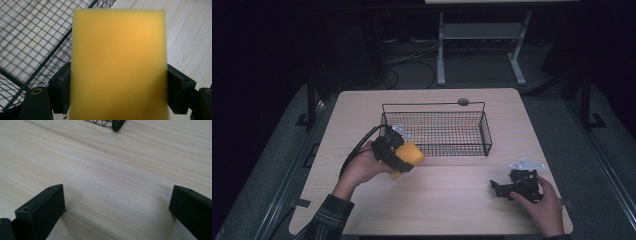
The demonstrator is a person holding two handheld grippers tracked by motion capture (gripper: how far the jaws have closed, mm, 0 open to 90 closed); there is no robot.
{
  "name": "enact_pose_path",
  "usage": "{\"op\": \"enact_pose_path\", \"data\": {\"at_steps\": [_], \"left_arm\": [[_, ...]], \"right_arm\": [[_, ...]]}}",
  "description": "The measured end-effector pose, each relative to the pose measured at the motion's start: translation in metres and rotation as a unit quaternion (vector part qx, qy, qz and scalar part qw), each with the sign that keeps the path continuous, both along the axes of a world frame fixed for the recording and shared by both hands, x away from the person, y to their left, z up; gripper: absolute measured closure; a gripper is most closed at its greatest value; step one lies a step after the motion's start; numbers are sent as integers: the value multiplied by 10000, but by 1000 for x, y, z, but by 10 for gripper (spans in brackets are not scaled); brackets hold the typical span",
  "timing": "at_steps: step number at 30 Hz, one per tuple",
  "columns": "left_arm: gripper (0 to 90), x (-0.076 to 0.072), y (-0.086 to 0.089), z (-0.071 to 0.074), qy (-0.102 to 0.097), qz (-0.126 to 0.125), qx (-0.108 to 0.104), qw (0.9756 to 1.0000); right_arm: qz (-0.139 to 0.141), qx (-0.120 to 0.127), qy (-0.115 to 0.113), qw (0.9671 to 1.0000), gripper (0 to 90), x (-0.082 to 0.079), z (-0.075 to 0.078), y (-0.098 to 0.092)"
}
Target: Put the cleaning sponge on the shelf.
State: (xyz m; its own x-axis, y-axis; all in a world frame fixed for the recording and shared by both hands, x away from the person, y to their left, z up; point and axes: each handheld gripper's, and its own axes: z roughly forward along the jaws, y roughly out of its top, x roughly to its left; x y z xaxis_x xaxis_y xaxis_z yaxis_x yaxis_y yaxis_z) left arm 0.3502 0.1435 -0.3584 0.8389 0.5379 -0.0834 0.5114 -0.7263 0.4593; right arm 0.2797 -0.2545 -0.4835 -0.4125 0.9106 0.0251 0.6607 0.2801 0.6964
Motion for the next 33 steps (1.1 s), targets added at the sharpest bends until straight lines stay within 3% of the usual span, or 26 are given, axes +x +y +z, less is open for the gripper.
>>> {"op": "enact_pose_path", "data": {"at_steps": [33], "left_arm": [[224,45,-8,29,-268,147,-50,9995]], "right_arm": [[-14,12,13,10000,0,0,0,0]]}}
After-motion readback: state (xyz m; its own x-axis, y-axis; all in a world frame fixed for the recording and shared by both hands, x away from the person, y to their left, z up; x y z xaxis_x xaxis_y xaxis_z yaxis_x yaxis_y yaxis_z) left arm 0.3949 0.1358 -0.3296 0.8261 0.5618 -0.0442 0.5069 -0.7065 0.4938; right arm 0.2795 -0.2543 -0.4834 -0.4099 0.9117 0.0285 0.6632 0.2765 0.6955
